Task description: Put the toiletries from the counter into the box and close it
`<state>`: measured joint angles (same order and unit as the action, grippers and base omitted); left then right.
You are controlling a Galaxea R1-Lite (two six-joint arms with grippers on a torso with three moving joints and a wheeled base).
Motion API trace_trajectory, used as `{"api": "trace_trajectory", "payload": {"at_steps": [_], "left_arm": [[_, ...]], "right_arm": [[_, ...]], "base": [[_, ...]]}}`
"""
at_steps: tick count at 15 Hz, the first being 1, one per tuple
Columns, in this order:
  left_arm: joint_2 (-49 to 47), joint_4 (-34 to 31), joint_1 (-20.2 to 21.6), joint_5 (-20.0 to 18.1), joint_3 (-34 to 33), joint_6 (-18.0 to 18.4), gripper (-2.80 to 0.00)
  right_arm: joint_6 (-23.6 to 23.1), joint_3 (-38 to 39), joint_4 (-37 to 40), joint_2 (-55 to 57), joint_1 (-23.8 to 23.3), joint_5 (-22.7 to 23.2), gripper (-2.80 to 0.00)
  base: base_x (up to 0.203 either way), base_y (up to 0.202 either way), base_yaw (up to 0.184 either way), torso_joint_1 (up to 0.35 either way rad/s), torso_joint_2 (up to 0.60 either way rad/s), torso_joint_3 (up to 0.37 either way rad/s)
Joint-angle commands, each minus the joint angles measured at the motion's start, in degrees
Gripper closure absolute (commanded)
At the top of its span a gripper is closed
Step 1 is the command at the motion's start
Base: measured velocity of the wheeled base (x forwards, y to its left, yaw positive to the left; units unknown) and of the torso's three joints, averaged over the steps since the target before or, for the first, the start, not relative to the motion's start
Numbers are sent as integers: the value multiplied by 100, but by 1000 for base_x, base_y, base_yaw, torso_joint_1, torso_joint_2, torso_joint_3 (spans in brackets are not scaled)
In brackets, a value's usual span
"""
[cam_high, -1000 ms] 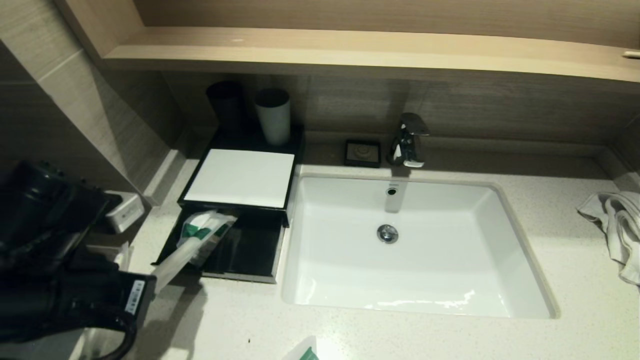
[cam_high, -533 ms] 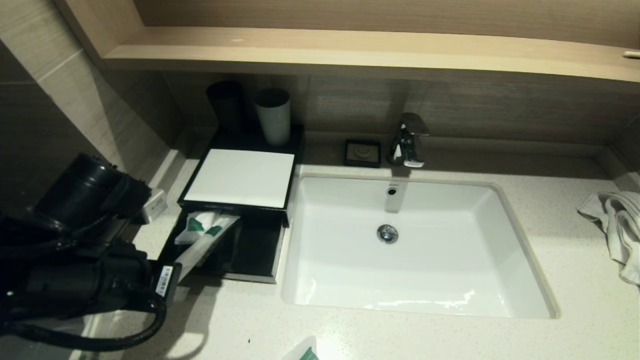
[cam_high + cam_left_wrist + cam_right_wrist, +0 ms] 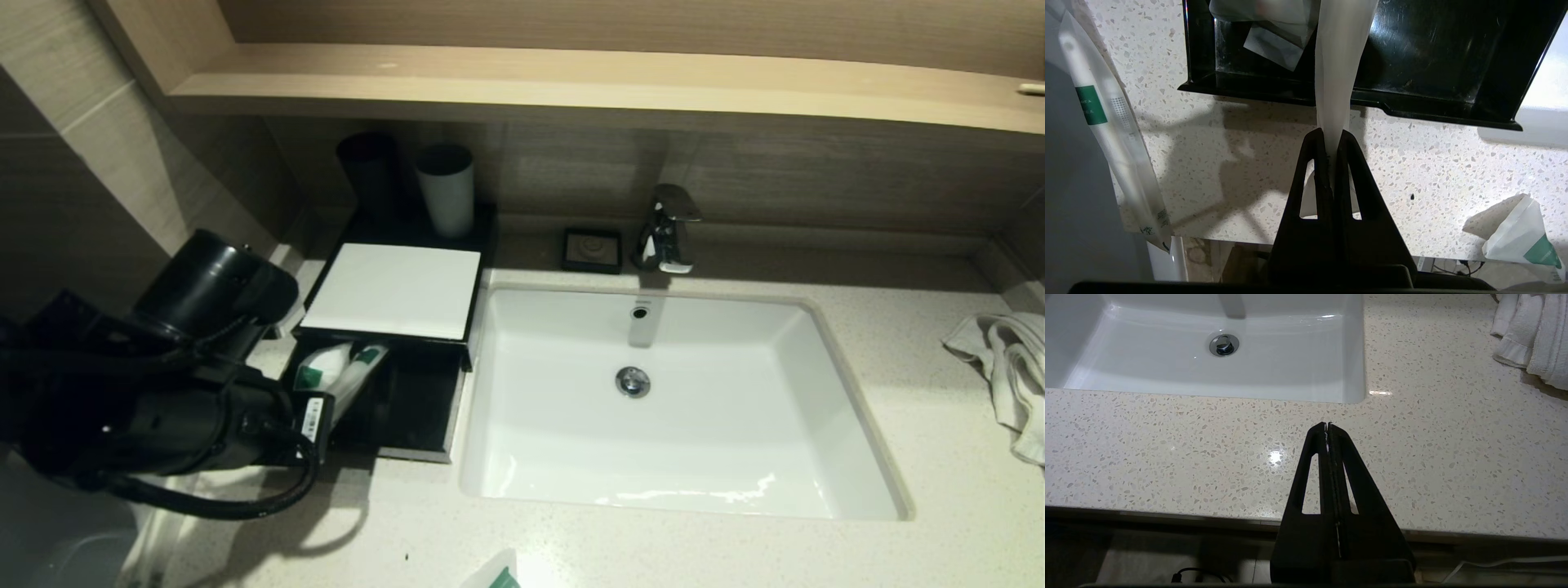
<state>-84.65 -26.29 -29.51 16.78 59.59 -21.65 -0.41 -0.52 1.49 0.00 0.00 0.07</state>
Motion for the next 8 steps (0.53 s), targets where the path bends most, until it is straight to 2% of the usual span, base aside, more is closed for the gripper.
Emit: {"api": "trace_trajectory", "payload": {"at_steps": [1,8], "left_arm": [[-214,30,7,26,125,-121,0],[-738,299,16,80,387,-489,0]], "right_arm": [[-2,0,1,0,0,1,0],[-2,0,1,0,-8,1,0]], "base": [[0,0,0,0,0,0],[0,0,0,0,0,0]]}}
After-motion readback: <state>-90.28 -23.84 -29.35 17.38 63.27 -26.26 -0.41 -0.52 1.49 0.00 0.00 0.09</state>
